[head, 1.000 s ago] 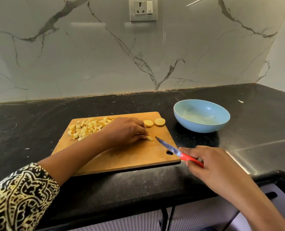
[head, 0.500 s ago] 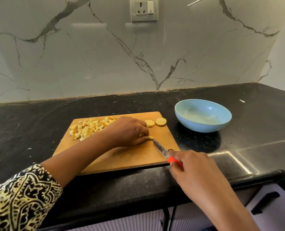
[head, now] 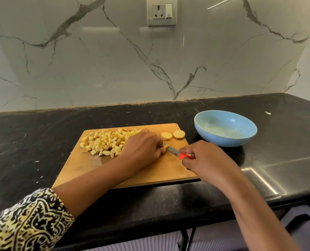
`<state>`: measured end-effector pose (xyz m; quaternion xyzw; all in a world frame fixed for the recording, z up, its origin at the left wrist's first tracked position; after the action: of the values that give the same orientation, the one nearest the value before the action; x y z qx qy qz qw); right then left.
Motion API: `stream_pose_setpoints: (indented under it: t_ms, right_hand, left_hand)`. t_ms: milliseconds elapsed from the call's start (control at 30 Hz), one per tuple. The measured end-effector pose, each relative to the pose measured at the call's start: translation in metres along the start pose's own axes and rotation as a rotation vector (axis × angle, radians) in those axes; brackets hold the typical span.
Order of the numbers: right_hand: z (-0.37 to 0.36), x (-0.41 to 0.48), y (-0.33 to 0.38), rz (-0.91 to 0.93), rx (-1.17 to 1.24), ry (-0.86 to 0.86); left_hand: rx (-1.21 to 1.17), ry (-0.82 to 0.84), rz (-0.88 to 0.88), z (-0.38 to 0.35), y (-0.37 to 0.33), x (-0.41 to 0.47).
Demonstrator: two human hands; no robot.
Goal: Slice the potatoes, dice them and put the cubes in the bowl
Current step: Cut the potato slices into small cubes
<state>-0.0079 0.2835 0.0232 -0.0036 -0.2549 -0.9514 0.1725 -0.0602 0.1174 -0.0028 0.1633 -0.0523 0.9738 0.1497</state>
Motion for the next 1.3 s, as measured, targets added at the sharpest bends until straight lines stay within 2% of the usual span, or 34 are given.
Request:
stream_pose_setpoints:
  t_ms: [100, 333, 500, 633, 833, 1133, 1300]
  right_hand:
    - [0.007, 0.006, -0.004, 0.005, -0.017, 0.004]
    - [0.014, -0.011, -0.017, 0.008, -0.138, -0.17]
    - [0.008, -0.027, -0.011, 0.088, -0.212, -0.272]
    - [-0.001, -0.034, -0.007, 0.155, -0.216, -0.238]
    - [-0.006, -0.035, -0.004, 0.205, -0.178, -0.246]
    - [-0.015, -0.008, 0.007, 0.213, -0.266, -0.116]
    - [0.012, -0.025, -0.004, 0.201, -0.291, -0.034]
  left_hand:
    - [-0.031, -0.016, 0.05, -0.003, -0.001, -0.003]
    - [-0.138, -0.008, 0.115, 0.004, 0.001, -0.006]
    - [-0.112, -0.002, 0.065, 0.01, 0.002, -0.011]
    - [-0.033, -0.047, -0.016, 0.01, 0.0, -0.014]
    - [-0.023, -0.029, -0.086, 0.007, 0.002, -0.013]
    - [-0.08, -0.027, -0.083, 0.005, 0.004, -0.009]
    - [-0.129, -0.032, -0.052, 0.005, 0.006, -0.013]
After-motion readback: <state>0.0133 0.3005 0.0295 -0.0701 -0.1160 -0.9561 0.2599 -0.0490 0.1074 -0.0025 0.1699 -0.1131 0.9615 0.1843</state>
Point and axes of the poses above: each hand's wrist, its own x-axis towards the middle knuckle, its own z-axis out of the back of the hand, y = z × x, the point moved 3 cm from there along x, towards the middle knuckle, and after that the axes turned 4 degrees about z, right-handed, at the moved point
